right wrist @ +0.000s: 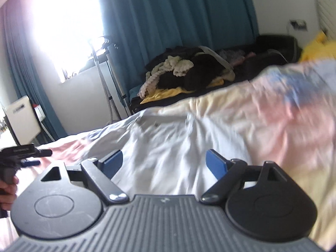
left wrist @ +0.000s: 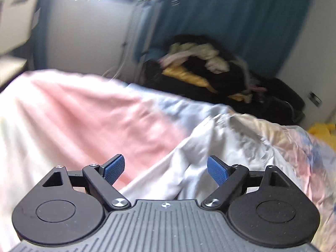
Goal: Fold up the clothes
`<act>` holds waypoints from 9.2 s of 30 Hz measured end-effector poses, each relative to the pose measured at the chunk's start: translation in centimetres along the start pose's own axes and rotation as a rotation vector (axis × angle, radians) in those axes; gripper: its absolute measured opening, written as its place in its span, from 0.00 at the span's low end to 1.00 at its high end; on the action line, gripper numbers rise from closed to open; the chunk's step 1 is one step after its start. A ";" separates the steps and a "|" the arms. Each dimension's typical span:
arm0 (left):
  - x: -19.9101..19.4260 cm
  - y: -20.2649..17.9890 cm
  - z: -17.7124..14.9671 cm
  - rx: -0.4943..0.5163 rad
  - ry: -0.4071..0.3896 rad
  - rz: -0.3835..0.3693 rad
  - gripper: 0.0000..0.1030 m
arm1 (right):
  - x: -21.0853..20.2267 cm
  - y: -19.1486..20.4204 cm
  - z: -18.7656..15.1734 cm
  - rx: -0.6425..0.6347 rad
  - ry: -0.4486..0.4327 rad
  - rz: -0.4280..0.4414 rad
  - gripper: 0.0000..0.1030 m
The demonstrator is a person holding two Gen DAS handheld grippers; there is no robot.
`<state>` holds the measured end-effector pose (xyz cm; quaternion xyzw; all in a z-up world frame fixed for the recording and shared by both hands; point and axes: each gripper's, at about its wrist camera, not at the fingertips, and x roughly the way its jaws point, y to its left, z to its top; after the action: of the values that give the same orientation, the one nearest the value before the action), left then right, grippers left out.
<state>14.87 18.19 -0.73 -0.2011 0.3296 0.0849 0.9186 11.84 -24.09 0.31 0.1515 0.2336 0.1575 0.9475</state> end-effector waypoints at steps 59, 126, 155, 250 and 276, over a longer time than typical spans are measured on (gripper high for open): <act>1.1 -5.9 0.0 0.138 -0.052 -0.123 0.73 | 1.7 1.9 -8.0 0.018 0.019 0.029 0.56; -1.5 -12.6 -13.4 0.315 0.018 -0.123 0.96 | 9.3 -22.1 -2.8 0.629 0.000 -0.043 0.33; 0.4 -13.0 -13.5 0.318 0.065 -0.056 0.96 | 7.4 -32.0 5.7 0.484 -0.325 -0.300 0.03; 0.1 1.9 1.4 -0.124 -0.054 0.131 0.95 | 2.8 -3.5 -7.8 0.142 0.054 -0.085 0.60; 12.0 0.7 10.0 0.002 0.016 0.086 0.60 | 8.1 -4.7 -8.7 0.235 0.083 -0.076 0.61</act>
<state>29.57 23.31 -1.59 -0.1864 0.3452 0.1222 0.9117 15.44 -23.45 -11.97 0.2459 0.2949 0.0993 0.9180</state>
